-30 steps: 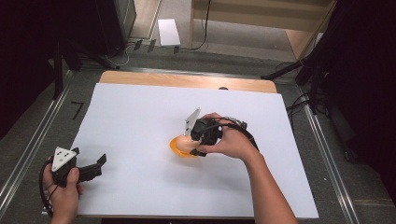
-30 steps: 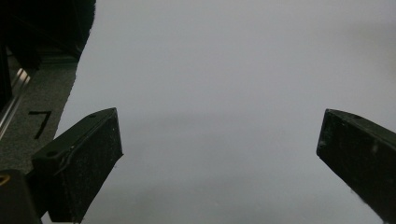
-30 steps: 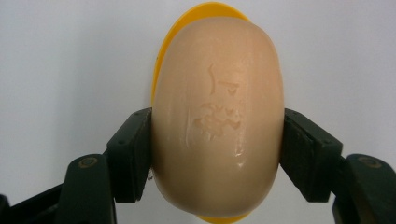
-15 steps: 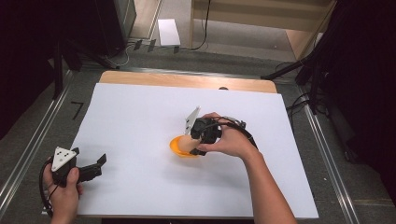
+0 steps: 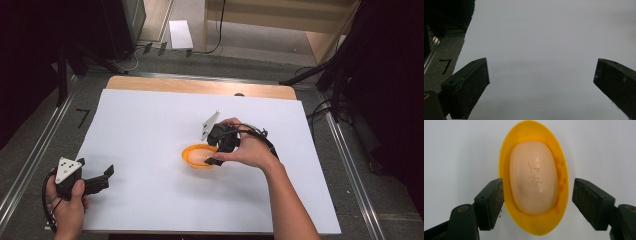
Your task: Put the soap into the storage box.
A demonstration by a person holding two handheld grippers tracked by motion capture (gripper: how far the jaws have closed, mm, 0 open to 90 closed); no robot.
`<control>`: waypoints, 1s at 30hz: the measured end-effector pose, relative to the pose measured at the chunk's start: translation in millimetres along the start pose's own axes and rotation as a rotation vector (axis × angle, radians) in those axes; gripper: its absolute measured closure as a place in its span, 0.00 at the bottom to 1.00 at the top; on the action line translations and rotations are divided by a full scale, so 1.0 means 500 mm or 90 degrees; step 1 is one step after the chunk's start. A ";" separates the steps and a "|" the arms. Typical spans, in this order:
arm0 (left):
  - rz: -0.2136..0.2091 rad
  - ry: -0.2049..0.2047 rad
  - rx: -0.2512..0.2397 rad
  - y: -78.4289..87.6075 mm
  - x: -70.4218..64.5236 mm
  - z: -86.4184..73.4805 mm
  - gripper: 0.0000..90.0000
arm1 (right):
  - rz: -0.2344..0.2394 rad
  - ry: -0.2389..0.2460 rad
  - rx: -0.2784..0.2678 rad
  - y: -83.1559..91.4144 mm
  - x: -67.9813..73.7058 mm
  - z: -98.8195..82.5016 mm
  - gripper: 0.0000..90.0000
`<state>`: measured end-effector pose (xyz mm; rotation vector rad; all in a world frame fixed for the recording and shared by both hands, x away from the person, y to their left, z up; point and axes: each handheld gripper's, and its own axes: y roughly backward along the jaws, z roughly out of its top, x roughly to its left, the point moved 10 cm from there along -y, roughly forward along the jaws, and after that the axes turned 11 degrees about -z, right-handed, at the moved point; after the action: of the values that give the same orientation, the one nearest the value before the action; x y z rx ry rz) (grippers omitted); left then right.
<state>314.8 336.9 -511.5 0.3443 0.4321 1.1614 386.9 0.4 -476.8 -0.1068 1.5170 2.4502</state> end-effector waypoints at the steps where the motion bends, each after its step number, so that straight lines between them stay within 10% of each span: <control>1: 0.000 -0.001 0.000 0.000 0.000 0.000 0.01 | -0.003 -0.006 -0.001 0.004 -0.001 -0.001 0.28; 30: 0.002 -0.001 0.002 0.000 0.000 0.000 0.01 | -0.072 -0.135 -0.015 0.063 -0.030 -0.090 0.00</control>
<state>314.7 337.1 -511.7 0.3479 0.4325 1.1634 390.3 -55.6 -466.7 0.0599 1.3535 2.3088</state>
